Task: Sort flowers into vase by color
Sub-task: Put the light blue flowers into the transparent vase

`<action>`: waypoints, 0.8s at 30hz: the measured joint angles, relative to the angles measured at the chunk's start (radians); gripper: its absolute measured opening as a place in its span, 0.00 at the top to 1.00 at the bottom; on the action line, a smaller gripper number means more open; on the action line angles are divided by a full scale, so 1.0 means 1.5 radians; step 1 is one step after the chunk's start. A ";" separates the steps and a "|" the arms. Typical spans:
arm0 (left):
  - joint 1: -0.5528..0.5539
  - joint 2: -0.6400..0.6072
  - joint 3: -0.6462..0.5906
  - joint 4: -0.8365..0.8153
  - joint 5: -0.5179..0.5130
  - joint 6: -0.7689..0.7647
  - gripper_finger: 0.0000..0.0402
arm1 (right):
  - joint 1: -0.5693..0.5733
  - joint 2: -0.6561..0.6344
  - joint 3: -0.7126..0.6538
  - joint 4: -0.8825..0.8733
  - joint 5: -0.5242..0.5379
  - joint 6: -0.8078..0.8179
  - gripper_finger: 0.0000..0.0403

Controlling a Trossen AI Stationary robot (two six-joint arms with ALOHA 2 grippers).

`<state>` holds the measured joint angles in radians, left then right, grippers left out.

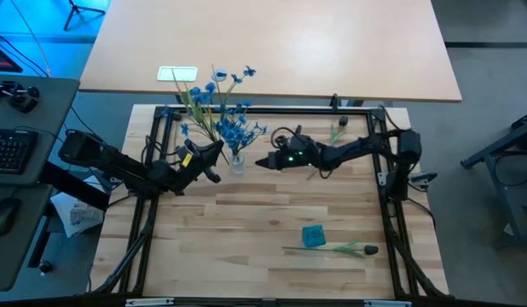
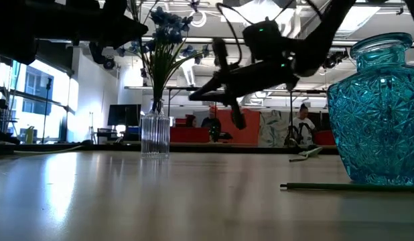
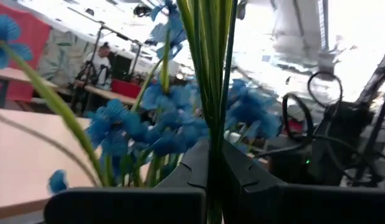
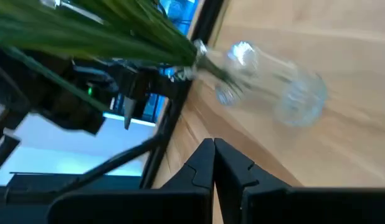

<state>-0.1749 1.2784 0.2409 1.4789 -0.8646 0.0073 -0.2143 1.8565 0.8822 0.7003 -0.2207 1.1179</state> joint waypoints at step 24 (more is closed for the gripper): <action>-0.025 -0.040 0.000 -0.030 -0.036 0.136 1.00 | -0.043 0.069 0.136 -0.111 0.001 -0.088 1.00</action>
<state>-0.2130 1.2187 0.2406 1.4333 -0.9180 0.2118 -0.2786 1.9606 1.0863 0.5343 -0.2187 0.9852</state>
